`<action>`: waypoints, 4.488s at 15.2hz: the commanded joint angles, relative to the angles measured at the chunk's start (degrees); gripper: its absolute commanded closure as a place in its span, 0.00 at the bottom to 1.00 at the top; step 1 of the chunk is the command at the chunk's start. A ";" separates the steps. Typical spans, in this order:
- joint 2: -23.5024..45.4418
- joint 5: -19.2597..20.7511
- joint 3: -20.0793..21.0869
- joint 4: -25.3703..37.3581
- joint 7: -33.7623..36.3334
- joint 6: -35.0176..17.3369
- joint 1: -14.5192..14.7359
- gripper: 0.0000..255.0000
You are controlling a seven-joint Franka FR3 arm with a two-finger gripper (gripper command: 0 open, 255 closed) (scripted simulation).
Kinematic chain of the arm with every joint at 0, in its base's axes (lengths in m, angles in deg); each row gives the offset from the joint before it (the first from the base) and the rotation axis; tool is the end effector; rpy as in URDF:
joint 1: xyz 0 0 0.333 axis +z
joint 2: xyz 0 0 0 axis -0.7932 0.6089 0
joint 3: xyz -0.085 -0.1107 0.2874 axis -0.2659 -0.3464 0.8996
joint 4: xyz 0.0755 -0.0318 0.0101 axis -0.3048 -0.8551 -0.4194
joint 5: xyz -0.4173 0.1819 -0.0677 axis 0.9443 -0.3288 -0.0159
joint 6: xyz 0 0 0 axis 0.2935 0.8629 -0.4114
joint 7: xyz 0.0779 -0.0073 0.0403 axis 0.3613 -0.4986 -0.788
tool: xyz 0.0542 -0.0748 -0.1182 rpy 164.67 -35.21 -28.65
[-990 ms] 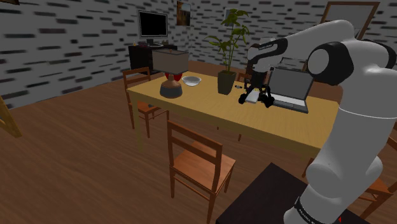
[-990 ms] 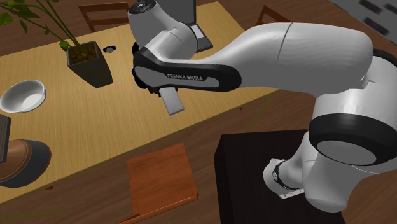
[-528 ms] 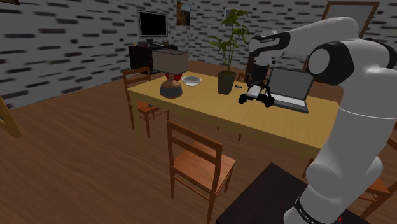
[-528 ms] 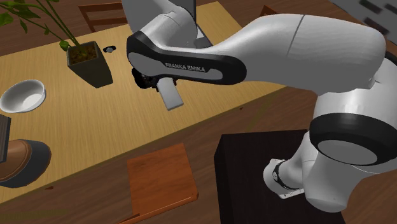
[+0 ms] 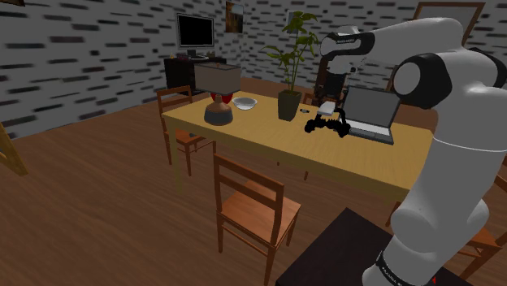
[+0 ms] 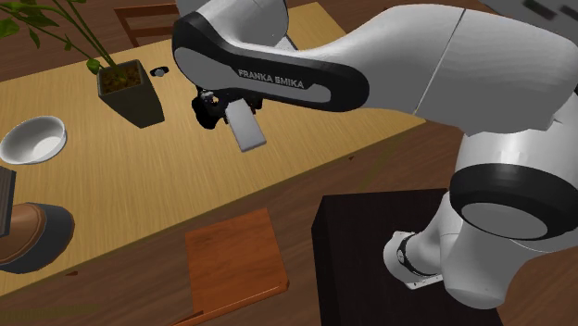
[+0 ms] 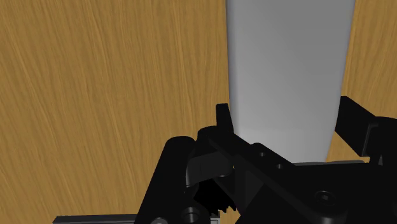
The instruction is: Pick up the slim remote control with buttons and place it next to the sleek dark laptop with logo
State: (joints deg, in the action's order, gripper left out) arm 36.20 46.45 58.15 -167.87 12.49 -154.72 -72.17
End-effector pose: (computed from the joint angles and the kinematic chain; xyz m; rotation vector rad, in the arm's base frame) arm 0.5667 -0.3797 0.5127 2.5828 -1.7845 -0.0170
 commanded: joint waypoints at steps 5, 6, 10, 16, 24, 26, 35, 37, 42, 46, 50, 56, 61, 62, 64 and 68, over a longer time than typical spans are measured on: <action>1.00 -0.26 -0.07 5.95 -0.03 4.99 -0.25 1.00; 1.22 -0.32 -0.09 7.03 -0.06 5.85 -0.31 1.00; 2.35 -0.64 -0.17 11.71 -0.20 9.45 -0.63 1.00; 4.87 -1.39 -0.32 20.06 -0.48 15.35 -1.37 1.00; 9.27 -3.38 -2.93 27.27 -8.53 18.47 -7.93 1.00; 11.33 -4.28 -3.66 30.30 -11.15 19.57 -10.40 1.00; 17.95 -6.95 -5.01 38.00 -18.47 20.95 -18.24 1.00; 16.08 -6.30 -5.16 33.27 -18.50 18.09 -17.23 1.00; 12.95 -5.18 -5.29 24.28 -18.44 12.20 -15.58 1.00; 11.34 -4.61 -5.31 18.66 -18.38 8.16 -14.72 1.00; 10.23 -4.23 -5.28 13.89 -18.33 4.47 -14.11 1.00; 9.28 -3.93 -5.21 7.85 -18.32 -0.64 -13.48 1.00; 9.01 -3.89 -5.12 3.59 -18.38 -4.62 -13.14 1.00; 9.00 -3.90 -5.10 2.81 -18.40 -5.40 -13.09 1.00; 9.04 -3.93 -5.06 1.31 -18.44 -6.92 -13.00 1.00; 9.28 -4.08 -4.96 -1.44 -18.57 -9.89 -12.87 1.00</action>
State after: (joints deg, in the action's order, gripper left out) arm 45.42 42.42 53.18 -168.71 -6.01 -163.91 -85.04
